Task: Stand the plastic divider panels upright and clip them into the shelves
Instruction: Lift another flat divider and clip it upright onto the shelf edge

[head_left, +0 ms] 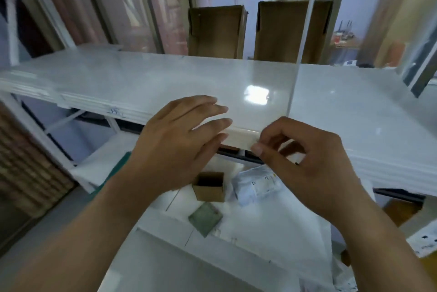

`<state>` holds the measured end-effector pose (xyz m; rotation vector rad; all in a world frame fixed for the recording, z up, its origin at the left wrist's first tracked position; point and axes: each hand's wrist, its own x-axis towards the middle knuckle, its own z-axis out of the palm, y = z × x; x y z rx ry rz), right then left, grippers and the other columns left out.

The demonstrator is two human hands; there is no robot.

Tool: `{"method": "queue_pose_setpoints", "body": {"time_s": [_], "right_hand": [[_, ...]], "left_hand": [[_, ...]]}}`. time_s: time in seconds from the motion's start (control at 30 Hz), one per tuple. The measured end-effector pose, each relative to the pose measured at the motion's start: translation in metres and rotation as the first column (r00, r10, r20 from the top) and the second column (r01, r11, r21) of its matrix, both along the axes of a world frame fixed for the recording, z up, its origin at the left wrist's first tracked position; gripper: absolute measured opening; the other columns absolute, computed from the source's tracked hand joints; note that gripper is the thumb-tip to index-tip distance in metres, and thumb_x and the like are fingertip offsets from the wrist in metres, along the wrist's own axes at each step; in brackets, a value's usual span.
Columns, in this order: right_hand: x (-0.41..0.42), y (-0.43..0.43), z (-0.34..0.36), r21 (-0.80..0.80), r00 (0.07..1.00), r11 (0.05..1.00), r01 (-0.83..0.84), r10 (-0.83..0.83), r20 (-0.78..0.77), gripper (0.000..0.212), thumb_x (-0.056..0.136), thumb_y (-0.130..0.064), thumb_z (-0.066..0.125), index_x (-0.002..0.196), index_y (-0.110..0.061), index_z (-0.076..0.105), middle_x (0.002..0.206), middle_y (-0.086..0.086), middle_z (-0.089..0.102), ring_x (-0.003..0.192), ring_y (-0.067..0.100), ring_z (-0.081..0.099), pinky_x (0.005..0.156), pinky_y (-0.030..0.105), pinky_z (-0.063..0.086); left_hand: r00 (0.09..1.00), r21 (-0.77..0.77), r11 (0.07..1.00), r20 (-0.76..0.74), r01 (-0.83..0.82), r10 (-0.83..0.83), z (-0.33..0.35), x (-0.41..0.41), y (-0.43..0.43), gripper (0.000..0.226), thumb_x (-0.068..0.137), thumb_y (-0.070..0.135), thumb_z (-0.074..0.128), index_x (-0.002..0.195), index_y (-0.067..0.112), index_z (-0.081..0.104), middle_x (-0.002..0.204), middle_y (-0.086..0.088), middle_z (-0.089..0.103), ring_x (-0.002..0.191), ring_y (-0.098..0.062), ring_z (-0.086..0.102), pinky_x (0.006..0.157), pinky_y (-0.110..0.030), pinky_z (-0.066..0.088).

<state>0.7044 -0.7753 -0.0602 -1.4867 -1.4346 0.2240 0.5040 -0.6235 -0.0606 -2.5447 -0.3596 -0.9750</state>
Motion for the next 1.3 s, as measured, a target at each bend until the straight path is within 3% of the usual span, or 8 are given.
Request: {"method": "queue_pose_setpoints", "body": {"time_s": [0.17, 0.27, 0.37, 0.53, 0.67, 0.9, 1.13, 1.3], "right_hand": [[-0.052, 0.034, 0.004, -0.135, 0.956, 0.981, -0.143, 0.172, 0.236, 0.021, 0.092, -0.047, 0.067, 0.113, -0.043, 0.064, 0.100, -0.021, 0.068, 0.094, 0.001, 0.065, 0.084, 0.023, 0.058], [-0.088, 0.053, 0.009, -0.212, 0.929, 0.948, -0.237, 0.284, 0.237, 0.043, 0.093, -0.049, 0.066, 0.134, -0.052, 0.051, 0.113, -0.028, 0.063, 0.103, -0.003, 0.062, 0.094, 0.023, 0.056], [-0.128, 0.070, 0.016, -0.231, 0.901, 0.923, -0.307, 0.360, 0.242, 0.049, 0.096, -0.047, 0.066, 0.140, -0.050, 0.046, 0.123, -0.026, 0.061, 0.110, 0.001, 0.060, 0.098, 0.028, 0.054], [-0.197, 0.108, 0.013, -0.237, 0.863, 0.907, -0.349, 0.409, 0.297, 0.042, 0.098, -0.050, 0.063, 0.136, -0.054, 0.047, 0.110, -0.038, 0.053, 0.096, -0.017, 0.055, 0.077, 0.005, 0.048], [-0.259, 0.143, 0.007, -0.249, 0.847, 0.890, -0.382, 0.445, 0.292, 0.040, 0.096, -0.053, 0.063, 0.135, -0.047, 0.057, 0.100, -0.045, 0.053, 0.100, -0.023, 0.055, 0.075, -0.001, 0.048], [-0.345, 0.192, 0.003, -0.242, 0.839, 0.871, -0.428, 0.482, 0.253, 0.037, 0.095, -0.049, 0.062, 0.132, -0.046, 0.060, 0.108, -0.039, 0.058, 0.102, -0.018, 0.056, 0.087, 0.008, 0.047], [-0.382, 0.244, 0.000, -0.301, 0.837, 0.847, -0.438, 0.506, 0.207, 0.016, 0.092, -0.057, 0.062, 0.104, -0.065, 0.054, 0.098, -0.047, 0.060, 0.101, -0.021, 0.058, 0.072, 0.004, 0.050], [-0.393, 0.301, -0.006, -0.259, 0.839, 0.852, -0.455, 0.507, 0.195, 0.030, 0.095, -0.053, 0.063, 0.124, -0.057, 0.056, 0.108, -0.044, 0.060, 0.109, -0.028, 0.051, 0.077, -0.005, 0.043]], "left_hand": [[0.982, -0.084, 0.981, 0.061, -0.176, 0.181, -0.002, -0.062, -0.006, 0.026, 0.109, 0.027, 0.061, 0.118, 0.013, 0.081, 0.128, -0.003, 0.074, 0.122, -0.026, 0.066, 0.100, -0.044, 0.055], [0.961, -0.138, 0.967, 0.151, -0.213, 0.233, 0.000, -0.101, -0.012, 0.021, 0.106, 0.024, 0.067, 0.114, 0.013, 0.082, 0.122, -0.002, 0.076, 0.111, -0.023, 0.070, 0.094, -0.039, 0.058], [0.930, -0.174, 0.948, 0.211, -0.268, 0.302, 0.000, -0.140, -0.015, 0.020, 0.104, 0.021, 0.067, 0.115, 0.013, 0.082, 0.120, -0.001, 0.077, 0.106, -0.022, 0.072, 0.088, -0.037, 0.060], [0.879, -0.314, 0.890, 0.240, -0.331, 0.412, -0.009, -0.219, -0.008, 0.030, 0.106, 0.031, 0.058, 0.122, 0.019, 0.079, 0.122, 0.005, 0.075, 0.108, -0.016, 0.070, 0.089, -0.039, 0.062], [0.808, -0.437, 0.800, 0.231, -0.412, 0.542, -0.027, -0.289, 0.005, 0.029, 0.104, 0.035, 0.060, 0.126, 0.024, 0.076, 0.125, 0.009, 0.073, 0.113, -0.010, 0.065, 0.089, -0.032, 0.061], [0.756, -0.496, 0.748, 0.243, -0.441, 0.607, -0.036, -0.388, 0.022, 0.028, 0.104, 0.036, 0.058, 0.121, 0.026, 0.078, 0.123, 0.016, 0.072, 0.114, 0.000, 0.062, 0.098, -0.013, 0.047], [0.716, -0.532, 0.747, 0.329, -0.398, 0.616, -0.040, -0.429, 0.064, 0.027, 0.103, 0.034, 0.061, 0.114, 0.022, 0.083, 0.119, 0.014, 0.073, 0.112, -0.005, 0.065, 0.093, -0.029, 0.058], [0.738, -0.526, 0.760, 0.322, -0.382, 0.594, -0.042, -0.432, 0.125, 0.035, 0.104, 0.041, 0.052, 0.117, 0.025, 0.081, 0.120, 0.017, 0.071, 0.115, -0.005, 0.064, 0.092, -0.033, 0.060]]}}
